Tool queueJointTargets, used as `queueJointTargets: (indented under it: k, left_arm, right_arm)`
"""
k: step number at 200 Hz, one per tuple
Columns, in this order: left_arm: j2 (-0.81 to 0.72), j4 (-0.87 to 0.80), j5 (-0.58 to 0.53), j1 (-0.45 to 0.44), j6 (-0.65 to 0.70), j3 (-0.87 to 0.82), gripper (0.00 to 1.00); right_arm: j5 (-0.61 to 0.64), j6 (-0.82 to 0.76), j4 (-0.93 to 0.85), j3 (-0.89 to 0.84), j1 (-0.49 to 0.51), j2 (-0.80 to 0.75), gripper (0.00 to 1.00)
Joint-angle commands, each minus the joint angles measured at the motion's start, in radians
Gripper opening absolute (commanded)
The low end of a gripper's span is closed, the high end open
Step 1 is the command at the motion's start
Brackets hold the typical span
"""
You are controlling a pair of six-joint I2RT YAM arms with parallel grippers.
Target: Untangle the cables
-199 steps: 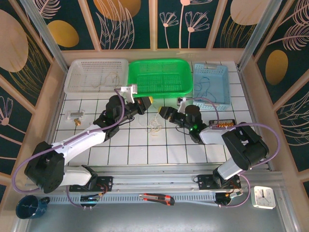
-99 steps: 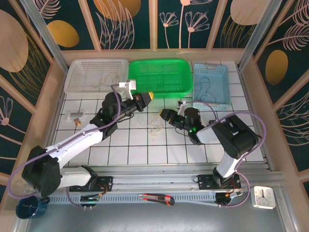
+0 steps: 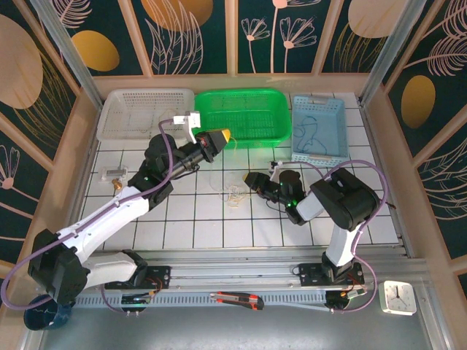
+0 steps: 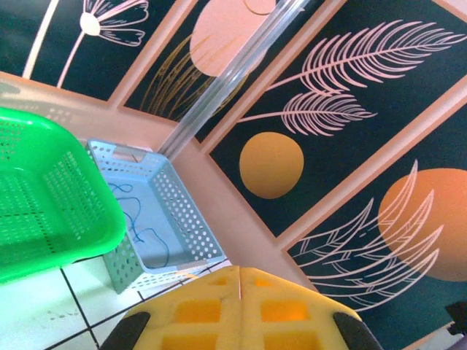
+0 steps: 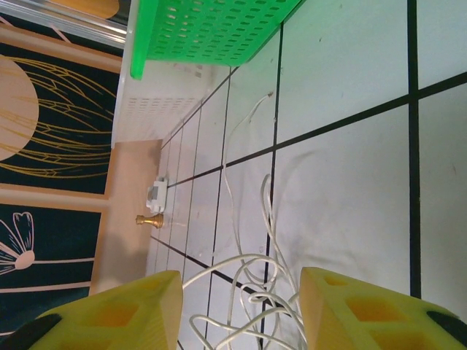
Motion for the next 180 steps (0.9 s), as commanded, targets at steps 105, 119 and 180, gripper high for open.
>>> queueJointTargets:
  k: [105,119,180]
  left_arm:
    - [0.172,-0.296,-0.164,0.354,0.244,0.340,0.00]
    - [0.219,-0.293,-0.166,0.410,0.247,0.372,0.00]
    - [0.494,-0.342,-0.220,0.576,0.270,0.563,0.00]
  right_arm:
    - [0.024,-0.175,-0.407,0.072,-0.004,-0.376,0.59]
    - [0.028,-0.195,-0.461,0.083,-0.004,-0.418,0.60]
    - [0.130,-0.308,-0.754,0.113,-0.001,-0.617,0.60]
